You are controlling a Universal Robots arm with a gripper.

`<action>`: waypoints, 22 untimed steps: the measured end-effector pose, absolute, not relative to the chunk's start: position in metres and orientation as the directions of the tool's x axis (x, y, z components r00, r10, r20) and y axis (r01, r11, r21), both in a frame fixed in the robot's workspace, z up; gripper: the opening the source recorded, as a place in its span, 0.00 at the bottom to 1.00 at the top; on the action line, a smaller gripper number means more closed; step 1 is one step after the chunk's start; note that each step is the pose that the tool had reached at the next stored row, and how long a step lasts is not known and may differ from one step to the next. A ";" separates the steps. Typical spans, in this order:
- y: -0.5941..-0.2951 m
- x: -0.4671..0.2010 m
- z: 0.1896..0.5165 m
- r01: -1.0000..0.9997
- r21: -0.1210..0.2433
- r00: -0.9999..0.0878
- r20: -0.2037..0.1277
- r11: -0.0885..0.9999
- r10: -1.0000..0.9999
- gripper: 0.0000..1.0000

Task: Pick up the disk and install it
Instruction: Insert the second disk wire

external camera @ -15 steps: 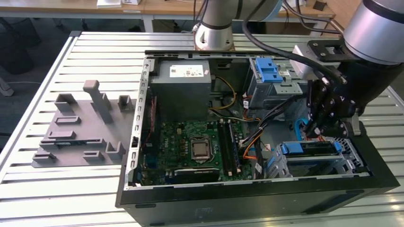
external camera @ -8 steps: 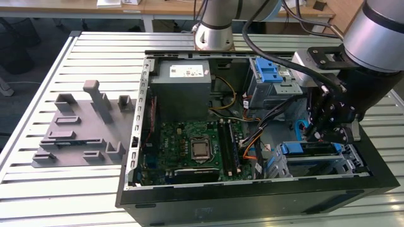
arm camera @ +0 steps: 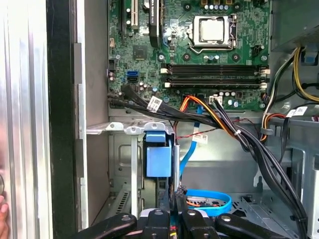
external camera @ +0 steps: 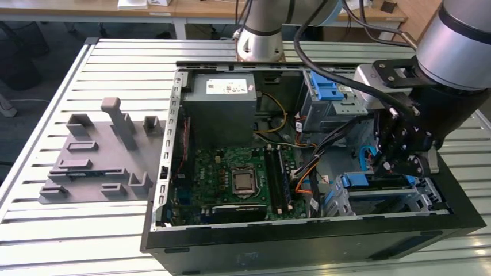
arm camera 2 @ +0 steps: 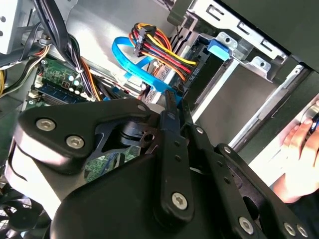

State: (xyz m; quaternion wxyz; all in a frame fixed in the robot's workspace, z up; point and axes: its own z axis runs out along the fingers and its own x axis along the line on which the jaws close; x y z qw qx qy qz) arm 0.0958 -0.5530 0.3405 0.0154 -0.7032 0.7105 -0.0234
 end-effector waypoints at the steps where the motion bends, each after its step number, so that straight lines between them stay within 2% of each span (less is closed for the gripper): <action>1: -0.554 0.096 0.340 -0.998 -0.055 -0.011 0.011 0.010 -1.000 0.16; 22: -0.558 0.096 0.334 -0.998 -0.055 -0.011 0.001 0.011 -1.000 0.16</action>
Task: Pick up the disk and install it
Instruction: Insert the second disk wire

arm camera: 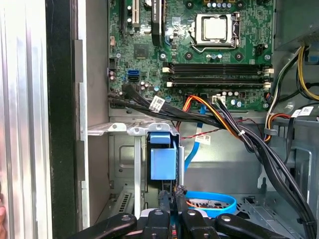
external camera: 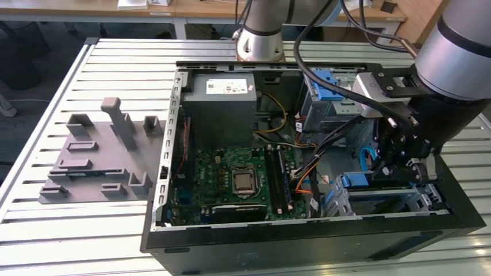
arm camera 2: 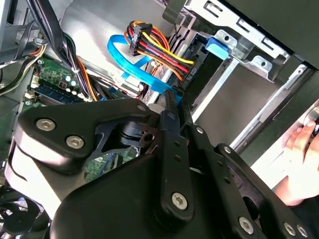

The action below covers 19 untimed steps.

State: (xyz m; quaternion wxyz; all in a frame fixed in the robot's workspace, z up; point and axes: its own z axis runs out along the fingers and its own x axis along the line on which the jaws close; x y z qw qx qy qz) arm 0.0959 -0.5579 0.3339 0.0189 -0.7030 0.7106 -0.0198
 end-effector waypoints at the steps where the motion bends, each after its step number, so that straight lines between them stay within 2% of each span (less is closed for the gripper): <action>1: -0.558 0.096 0.334 -0.998 -0.055 -0.011 0.000 0.011 -1.000 0.16; 19: -0.558 0.096 0.329 -0.998 -0.055 -0.011 -0.005 0.011 -1.000 0.16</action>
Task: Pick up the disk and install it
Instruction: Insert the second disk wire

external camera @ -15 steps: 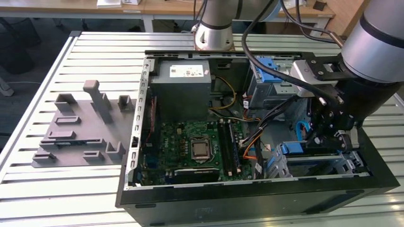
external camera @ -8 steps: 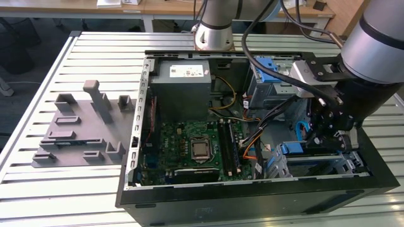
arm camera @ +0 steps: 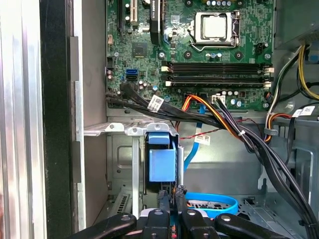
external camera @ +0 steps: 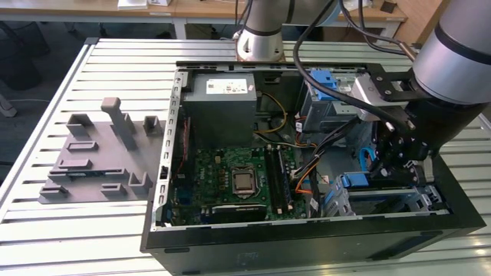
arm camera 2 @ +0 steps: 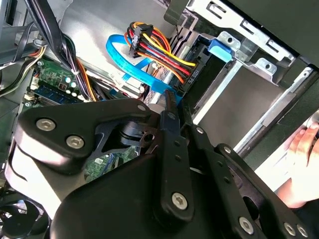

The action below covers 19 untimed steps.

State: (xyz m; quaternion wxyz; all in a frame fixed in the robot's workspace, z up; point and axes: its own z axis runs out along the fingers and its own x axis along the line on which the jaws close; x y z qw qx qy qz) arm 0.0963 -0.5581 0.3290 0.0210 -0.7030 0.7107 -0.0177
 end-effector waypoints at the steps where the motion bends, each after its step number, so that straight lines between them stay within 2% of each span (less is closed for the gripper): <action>1: -0.558 0.096 0.329 -0.998 -0.055 -0.011 -0.005 0.011 -1.000 0.16; 6: -0.558 0.097 0.328 -0.998 -0.055 -0.011 -0.005 0.011 -1.000 0.16; 7: -0.558 0.097 0.328 -0.998 -0.055 -0.011 -0.005 0.011 -1.000 0.17; 8: -0.558 0.097 0.328 -0.998 -0.055 -0.011 -0.005 0.011 -1.000 0.24; 19: -0.558 0.097 0.335 -0.998 -0.055 -0.011 -0.006 0.011 -1.000 0.24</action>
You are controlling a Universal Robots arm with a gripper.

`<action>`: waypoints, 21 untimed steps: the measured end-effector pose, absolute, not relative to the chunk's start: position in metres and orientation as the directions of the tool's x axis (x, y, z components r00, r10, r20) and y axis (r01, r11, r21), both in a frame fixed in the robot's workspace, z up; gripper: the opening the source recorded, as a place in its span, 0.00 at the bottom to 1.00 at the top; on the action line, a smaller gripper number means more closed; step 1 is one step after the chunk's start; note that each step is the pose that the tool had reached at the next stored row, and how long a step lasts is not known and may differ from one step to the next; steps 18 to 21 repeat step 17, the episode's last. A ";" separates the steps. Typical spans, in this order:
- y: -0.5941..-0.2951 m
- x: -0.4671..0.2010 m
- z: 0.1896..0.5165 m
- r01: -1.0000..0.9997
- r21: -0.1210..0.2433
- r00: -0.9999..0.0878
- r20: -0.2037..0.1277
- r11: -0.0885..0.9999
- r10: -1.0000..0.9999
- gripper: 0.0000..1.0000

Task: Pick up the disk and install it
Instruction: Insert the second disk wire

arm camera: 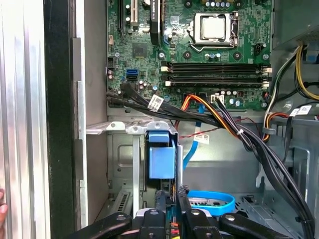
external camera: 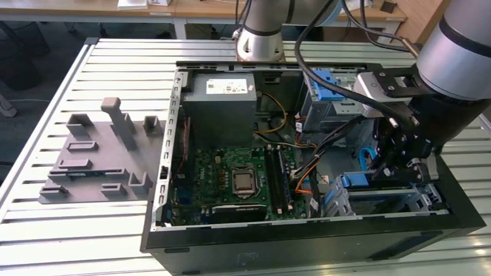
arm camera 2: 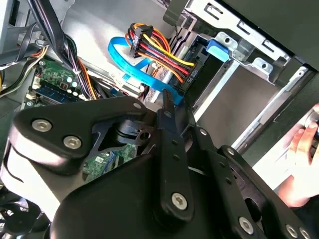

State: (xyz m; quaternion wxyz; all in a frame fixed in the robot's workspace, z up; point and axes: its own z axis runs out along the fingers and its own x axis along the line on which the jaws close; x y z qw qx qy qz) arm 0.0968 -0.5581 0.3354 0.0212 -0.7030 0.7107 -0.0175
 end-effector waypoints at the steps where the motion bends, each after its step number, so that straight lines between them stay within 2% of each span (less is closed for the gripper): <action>1: -0.558 0.097 0.337 -0.998 -0.055 -0.011 -0.006 0.011 -1.000 0.24; 5: -0.558 0.097 0.341 -0.998 -0.055 -0.011 -0.006 0.011 -1.000 0.22; 6: -0.558 0.097 0.341 -0.998 -0.055 -0.011 -0.006 0.011 -1.000 0.16; 7: -0.558 0.097 0.341 -0.998 -0.055 -0.011 -0.006 0.011 -1.000 0.16; 8: -0.558 0.097 0.341 -0.998 -0.055 -0.011 -0.006 0.011 -1.000 0.11; 21: -0.558 0.097 0.343 -0.998 -0.055 -0.011 -0.006 0.011 -1.000 0.11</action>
